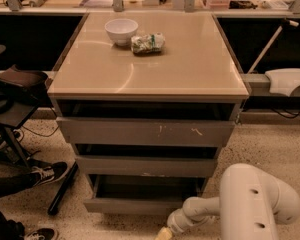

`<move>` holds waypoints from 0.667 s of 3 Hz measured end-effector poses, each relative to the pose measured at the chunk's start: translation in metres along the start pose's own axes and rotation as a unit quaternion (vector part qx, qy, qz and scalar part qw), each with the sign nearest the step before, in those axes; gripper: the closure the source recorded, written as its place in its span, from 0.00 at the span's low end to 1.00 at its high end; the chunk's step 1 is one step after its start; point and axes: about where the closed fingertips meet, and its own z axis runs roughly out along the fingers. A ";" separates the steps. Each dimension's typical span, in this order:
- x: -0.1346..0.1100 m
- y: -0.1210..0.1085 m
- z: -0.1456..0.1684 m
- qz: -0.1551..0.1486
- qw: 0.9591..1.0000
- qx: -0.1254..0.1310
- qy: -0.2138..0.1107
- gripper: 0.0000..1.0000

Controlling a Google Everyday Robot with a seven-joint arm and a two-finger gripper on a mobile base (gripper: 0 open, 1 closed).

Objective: Close bottom drawer

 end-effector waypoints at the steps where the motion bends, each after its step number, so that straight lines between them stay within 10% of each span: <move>1: -0.024 -0.003 0.016 -0.013 1.000 -0.005 0.015 0.00; 2: -0.048 -0.001 0.015 -0.030 0.999 -0.003 0.011 0.00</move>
Offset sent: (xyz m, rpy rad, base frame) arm 0.0547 0.0542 0.0248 -0.0096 -0.0551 0.0851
